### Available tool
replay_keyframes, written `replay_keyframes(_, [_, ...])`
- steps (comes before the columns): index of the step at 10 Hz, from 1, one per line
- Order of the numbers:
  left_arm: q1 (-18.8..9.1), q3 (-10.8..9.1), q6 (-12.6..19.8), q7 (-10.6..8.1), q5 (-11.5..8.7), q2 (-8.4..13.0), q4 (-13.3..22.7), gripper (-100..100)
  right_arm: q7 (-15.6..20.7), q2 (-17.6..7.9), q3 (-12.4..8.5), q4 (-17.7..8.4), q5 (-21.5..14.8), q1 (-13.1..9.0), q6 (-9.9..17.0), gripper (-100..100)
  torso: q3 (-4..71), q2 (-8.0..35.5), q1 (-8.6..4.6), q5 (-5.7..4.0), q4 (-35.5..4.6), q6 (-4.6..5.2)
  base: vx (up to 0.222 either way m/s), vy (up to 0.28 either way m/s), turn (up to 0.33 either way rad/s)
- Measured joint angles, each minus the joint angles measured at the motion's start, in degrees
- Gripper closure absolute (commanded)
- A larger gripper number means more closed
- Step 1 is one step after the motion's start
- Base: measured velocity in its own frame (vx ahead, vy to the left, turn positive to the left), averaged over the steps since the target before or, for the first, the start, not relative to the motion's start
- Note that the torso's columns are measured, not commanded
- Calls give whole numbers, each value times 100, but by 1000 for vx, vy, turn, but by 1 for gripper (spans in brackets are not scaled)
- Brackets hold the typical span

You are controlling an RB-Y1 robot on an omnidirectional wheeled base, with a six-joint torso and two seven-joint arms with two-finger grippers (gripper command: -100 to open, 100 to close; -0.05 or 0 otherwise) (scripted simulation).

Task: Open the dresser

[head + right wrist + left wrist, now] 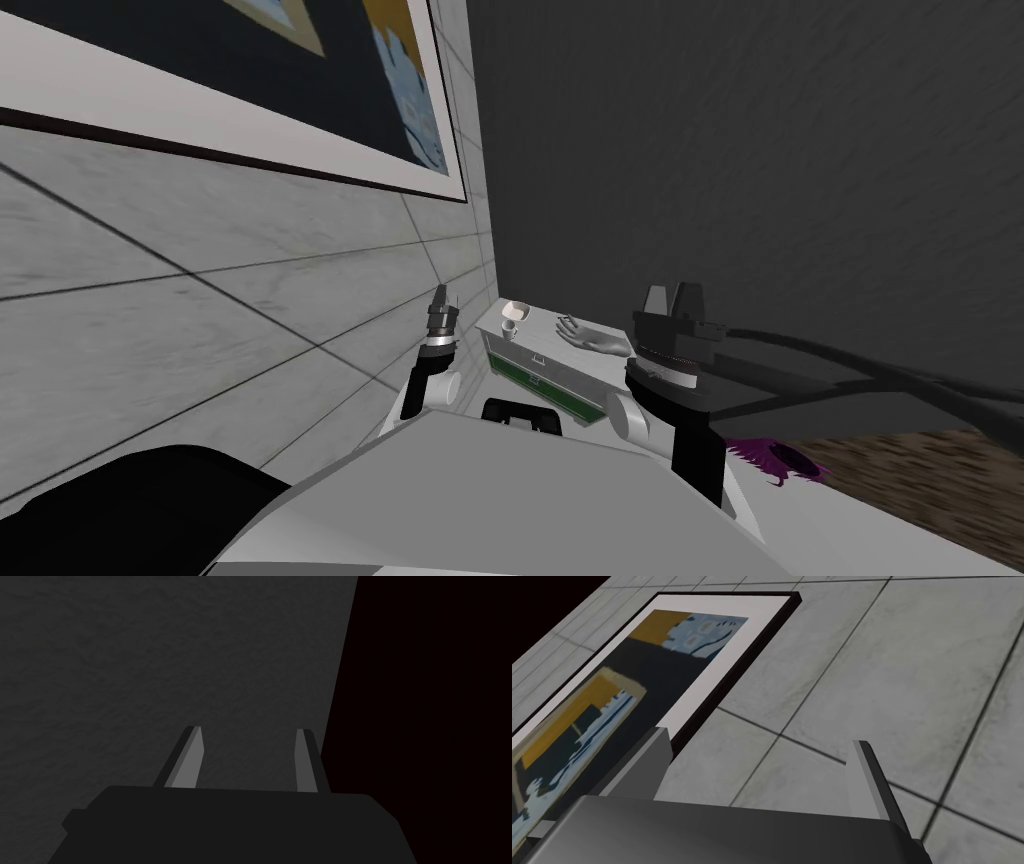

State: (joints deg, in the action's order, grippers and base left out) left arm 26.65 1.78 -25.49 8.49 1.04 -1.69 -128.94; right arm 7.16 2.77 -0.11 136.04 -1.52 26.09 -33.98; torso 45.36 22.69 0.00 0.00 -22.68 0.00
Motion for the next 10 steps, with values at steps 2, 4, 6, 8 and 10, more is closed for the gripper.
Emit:
replay_keyframes(2, [0, 0, 0, 0, 0, 0, 0, 0, 0, 0, 0, 0, 0, 0, 0, 0, 1691, 847, 0, 0, -846, 0, 0, 0, 0])
replay_keyframes(4, [0, 0, 0, 0, 0, 0, 0, -100, 0, 0, 0, 0, 0, 0, 0, 0, 3383, 1693, 0, 0, -1692, 0, 2, -5, -5])
replay_keyframes(6, [-48, -14, -63, -2, 0, 279, 153, -100, 0, 0, 0, -2, 0, 1, 0, 0, 3889, 1940, -3, 0, -1937, 0, -1, -22, -22])
replay_keyframes(8, [-97, -8, -151, 5, 12, 571, 336, -100, 0, 0, 0, -3, 0, 1, 0, 0, 3920, 1958, -4, -1, -1958, 0, 0, -35, -30])
replay_keyframes(10, [-164, -5, -313, 14, 26, 807, 653, -100, 0, 1, 0, -3, 0, 1, 0, 0, 3921, 1959, -4, -1, -1960, 0, 3, -48, -36])
